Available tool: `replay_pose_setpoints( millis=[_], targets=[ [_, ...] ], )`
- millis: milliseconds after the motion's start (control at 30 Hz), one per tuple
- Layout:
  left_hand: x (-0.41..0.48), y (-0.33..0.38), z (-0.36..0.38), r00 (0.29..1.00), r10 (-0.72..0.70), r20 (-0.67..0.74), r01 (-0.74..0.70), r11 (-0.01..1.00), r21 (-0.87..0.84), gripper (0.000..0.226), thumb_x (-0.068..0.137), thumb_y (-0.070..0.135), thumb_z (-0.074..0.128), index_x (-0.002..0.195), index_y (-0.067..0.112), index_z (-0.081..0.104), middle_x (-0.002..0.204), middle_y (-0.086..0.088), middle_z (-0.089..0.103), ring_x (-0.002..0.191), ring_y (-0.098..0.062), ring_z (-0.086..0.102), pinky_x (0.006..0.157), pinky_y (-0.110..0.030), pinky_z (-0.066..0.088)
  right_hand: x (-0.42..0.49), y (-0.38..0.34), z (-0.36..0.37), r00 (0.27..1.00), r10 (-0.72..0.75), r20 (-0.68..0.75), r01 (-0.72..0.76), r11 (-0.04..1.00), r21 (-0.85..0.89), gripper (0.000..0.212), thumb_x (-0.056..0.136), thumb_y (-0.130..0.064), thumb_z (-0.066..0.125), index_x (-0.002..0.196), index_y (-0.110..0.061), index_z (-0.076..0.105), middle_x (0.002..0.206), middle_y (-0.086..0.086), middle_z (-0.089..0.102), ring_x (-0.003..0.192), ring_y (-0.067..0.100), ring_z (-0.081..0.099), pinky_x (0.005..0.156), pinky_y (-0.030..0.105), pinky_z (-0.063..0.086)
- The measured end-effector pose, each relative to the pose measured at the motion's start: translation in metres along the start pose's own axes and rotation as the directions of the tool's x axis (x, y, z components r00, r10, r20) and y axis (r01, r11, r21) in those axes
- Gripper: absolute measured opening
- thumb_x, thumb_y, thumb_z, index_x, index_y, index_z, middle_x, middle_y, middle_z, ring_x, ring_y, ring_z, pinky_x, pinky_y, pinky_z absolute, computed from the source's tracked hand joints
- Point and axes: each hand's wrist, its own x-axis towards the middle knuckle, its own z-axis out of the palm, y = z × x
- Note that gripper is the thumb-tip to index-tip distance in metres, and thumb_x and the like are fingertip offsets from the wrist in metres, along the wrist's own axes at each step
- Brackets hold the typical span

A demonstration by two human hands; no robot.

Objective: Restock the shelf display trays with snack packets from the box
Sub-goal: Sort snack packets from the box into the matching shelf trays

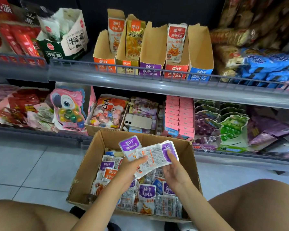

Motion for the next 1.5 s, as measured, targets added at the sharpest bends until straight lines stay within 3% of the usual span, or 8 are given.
replay_pose_setpoints(
  millis=[233,367,467,733,933,1033,1167,1500],
  targets=[
    [0.004,0.008,-0.011,0.995,-0.101,0.023,0.094,0.973,0.212,0.029,0.095,0.04,0.049,0.112,0.019,0.059,0.111,-0.01,0.068,0.101,-0.025,0.064,0.101,-0.045,0.044,0.0,-0.02,0.005,0.952,-0.302,0.039,0.27,0.779,-0.566,0.023,0.089,-0.015,0.061,0.112,-0.01,0.06,0.107,0.01,0.069,0.099,0.025,0.066,0.092,0.045,0.052],
    [0.012,0.018,-0.017,0.978,-0.153,0.142,0.108,0.953,0.283,0.062,0.089,0.066,0.026,0.128,0.022,0.049,0.129,-0.011,0.058,0.11,-0.026,0.062,0.104,-0.048,0.042,0.0,-0.044,0.012,0.942,-0.235,0.241,0.328,0.481,-0.813,0.027,0.089,-0.012,0.062,0.115,-0.009,0.057,0.101,0.004,0.068,0.09,0.017,0.067,0.068,0.02,0.055],
    [0.014,0.014,-0.006,0.932,-0.238,0.275,0.117,0.912,0.393,0.09,0.07,0.087,0.023,0.135,0.029,0.043,0.139,-0.003,0.051,0.125,-0.022,0.051,0.11,-0.045,0.034,0.0,-0.036,0.024,0.929,-0.18,0.325,0.369,0.342,-0.865,0.029,0.091,-0.023,0.06,0.116,-0.01,0.056,0.108,0.006,0.066,0.086,0.017,0.068,0.066,0.028,0.058],
    [0.011,0.009,-0.004,0.923,-0.22,0.315,0.156,0.964,0.216,0.081,0.057,0.032,0.087,0.129,0.021,0.053,0.118,-0.004,0.066,0.115,-0.025,0.058,0.105,-0.048,0.04,-0.004,-0.034,0.038,0.943,-0.103,0.316,0.28,0.759,-0.588,0.03,0.099,-0.021,0.044,0.122,-0.007,0.055,0.12,0.007,0.06,0.077,0.017,0.064,0.068,0.025,0.057],
    [0.008,0.018,-0.006,0.932,-0.173,0.317,0.148,0.984,0.102,0.031,0.086,-0.002,0.06,0.115,0.009,0.059,0.083,-0.002,0.075,0.073,-0.014,0.071,0.058,-0.024,0.055,0.002,-0.044,0.03,0.862,-0.392,0.32,0.494,0.511,-0.703,0.038,0.089,-0.009,0.061,0.125,-0.016,0.05,0.114,0.011,0.059,0.094,0.018,0.063,0.064,0.012,0.051],
    [0.003,0.028,-0.004,0.904,-0.174,0.391,0.13,0.982,0.135,0.029,0.087,-0.004,0.058,0.111,0.01,0.061,0.093,-0.006,0.074,0.082,-0.017,0.071,0.069,-0.027,0.057,0.002,-0.045,0.037,0.936,-0.213,0.28,0.349,0.66,-0.665,0.045,0.09,-0.015,0.061,0.131,-0.017,0.045,0.111,0.006,0.062,0.088,0.012,0.065,0.069,0.017,0.055],
    [-0.002,0.039,-0.004,0.868,-0.213,0.448,0.084,0.953,0.291,0.03,0.085,-0.005,0.06,0.11,0.013,0.061,0.101,-0.003,0.071,0.092,-0.014,0.068,0.085,-0.028,0.054,-0.006,-0.061,0.051,0.878,-0.096,0.469,0.421,0.621,-0.661,0.036,0.088,-0.008,0.062,0.122,-0.011,0.054,0.099,0.005,0.067,0.082,0.012,0.064,0.069,0.021,0.054],
    [-0.011,0.09,0.005,0.929,0.099,0.357,-0.215,0.929,0.301,0.049,0.071,0.028,0.079,0.116,0.025,0.059,0.108,0.002,0.071,0.104,-0.016,0.066,0.093,-0.034,0.051,-0.019,-0.094,0.082,0.813,-0.226,0.536,0.554,0.585,-0.592,0.036,0.083,-0.004,0.066,0.116,-0.015,0.055,0.095,0.002,0.07,0.083,0.013,0.068,0.068,0.022,0.055]
  ],
)
